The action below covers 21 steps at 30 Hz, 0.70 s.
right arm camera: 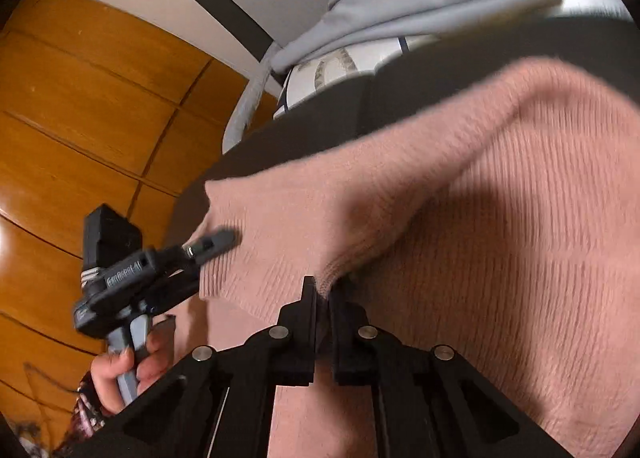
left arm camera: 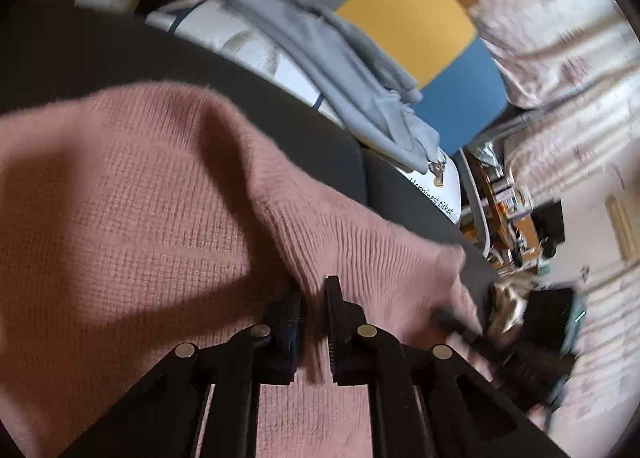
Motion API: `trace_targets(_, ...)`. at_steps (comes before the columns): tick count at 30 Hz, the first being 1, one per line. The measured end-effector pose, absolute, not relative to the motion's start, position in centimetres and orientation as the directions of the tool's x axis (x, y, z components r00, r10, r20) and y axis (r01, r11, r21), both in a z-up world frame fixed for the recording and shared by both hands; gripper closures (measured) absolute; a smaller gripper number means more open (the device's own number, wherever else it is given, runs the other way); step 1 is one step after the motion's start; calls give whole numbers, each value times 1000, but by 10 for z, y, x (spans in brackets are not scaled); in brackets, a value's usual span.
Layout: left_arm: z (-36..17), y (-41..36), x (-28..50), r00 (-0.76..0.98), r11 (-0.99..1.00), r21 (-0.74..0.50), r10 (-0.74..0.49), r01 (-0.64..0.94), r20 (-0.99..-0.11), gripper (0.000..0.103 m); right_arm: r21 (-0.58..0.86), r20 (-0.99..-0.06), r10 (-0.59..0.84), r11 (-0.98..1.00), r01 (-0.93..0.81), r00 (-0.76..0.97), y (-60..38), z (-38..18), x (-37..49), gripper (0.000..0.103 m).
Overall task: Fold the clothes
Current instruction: 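Grasp the collar edge with the right gripper while the left gripper grasps beside it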
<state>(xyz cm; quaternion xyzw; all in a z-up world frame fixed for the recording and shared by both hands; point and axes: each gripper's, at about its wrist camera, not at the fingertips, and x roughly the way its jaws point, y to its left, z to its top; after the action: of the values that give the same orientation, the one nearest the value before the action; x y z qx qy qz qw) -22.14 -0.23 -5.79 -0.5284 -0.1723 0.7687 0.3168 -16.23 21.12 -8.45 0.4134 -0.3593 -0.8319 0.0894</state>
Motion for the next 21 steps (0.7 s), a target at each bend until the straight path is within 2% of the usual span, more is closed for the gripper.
trace_targets(2, -58, -5, -217, -307, -782, -530, 618, -328, -723, 95, 635, -595, -382, -763, -121, -707, 217, -63, -157, 97)
trace_targets(6, -79, -21, -225, -332, -745, -615, 667, -260, -667, 93, 549, -657, -316, -822, -148, -684, 218, -66, -165, 97)
trace_targets(10, -91, -32, -218, -380, -682, -669, 726, -295, -573, 93, 569, -653, -324, -806, -161, -685, 222, -91, -162, 98)
trace_targets(12, -91, -33, -218, -379, -675, -680, 731, -286, -567, 93, 607, -608, -336, -781, -148, -720, 228, -98, -157, 99)
trace_targets(15, -68, -33, -205, -476, -747, -586, 657, -313, -584, 93, 635, -589, -352, -758, -147, -727, 234, -101, -153, 99)
trace_targets(17, -52, -33, -195, -539, -791, -519, 605, -323, -586, 81, 560, -601, -296, -819, -127, -742, 225, -85, -154, 89)
trace_targets(19, -36, -28, -189, -588, -804, -485, 587, -343, -557, 79, 477, -607, -238, -872, -109, -758, 216, -69, -155, 81)
trace_targets(21, -31, -13, -197, -573, -793, -479, 606, -376, -552, 79, 390, -608, -180, -916, -93, -774, 207, -52, -156, 80)
